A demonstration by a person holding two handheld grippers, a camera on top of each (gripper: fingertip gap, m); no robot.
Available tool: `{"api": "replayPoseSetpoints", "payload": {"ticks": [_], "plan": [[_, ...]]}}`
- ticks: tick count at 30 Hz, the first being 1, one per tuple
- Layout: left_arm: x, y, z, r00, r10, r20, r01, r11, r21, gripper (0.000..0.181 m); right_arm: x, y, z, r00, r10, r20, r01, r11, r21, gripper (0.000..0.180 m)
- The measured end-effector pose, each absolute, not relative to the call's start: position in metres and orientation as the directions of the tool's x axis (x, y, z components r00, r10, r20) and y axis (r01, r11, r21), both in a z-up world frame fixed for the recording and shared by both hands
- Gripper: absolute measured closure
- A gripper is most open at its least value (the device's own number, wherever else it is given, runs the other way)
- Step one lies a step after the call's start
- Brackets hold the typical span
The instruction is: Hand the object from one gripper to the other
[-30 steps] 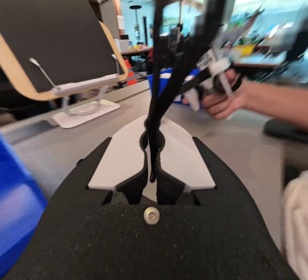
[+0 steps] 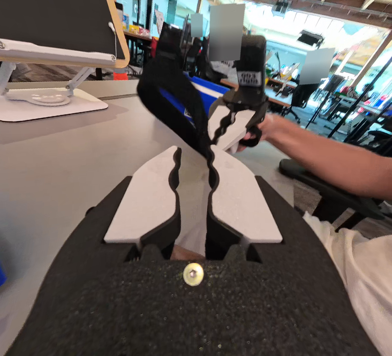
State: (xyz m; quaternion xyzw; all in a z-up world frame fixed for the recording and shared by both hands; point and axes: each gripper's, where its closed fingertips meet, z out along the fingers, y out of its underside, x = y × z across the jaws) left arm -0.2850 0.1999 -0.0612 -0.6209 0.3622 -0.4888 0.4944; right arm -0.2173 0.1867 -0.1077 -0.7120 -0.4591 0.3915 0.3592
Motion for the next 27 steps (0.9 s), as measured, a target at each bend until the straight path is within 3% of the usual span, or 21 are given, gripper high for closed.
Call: {"api": "replayPoseSetpoints", "payload": {"ticks": [6,13,18,27], "plan": [[-0.267,0.183,-0.095,0.183,-0.949,0.258,-0.166,-0.288,-0.943,0.125,-0.175,0.143,-0.099,0.168,0.948,-0.269,0.561,-0.316,-0.765,0.177],[-0.257,0.154,-0.091,0.03,-0.925,0.378,-0.178,-0.377,-0.909,0.103,-0.178,0.112,-0.094,0.059,0.957,-0.285,0.624,-0.258,-0.737,0.176],[-0.26,0.141,-0.077,-0.078,-0.904,0.42,-0.148,-0.406,-0.902,0.102,-0.185,0.107,-0.106,0.053,0.955,-0.293,0.677,-0.251,-0.692,0.176],[-0.253,0.106,-0.104,-0.171,-0.919,0.354,-0.329,-0.286,-0.9,0.108,-0.183,0.108,-0.095,0.03,0.956,-0.292,0.617,-0.247,-0.747,0.176]]}}
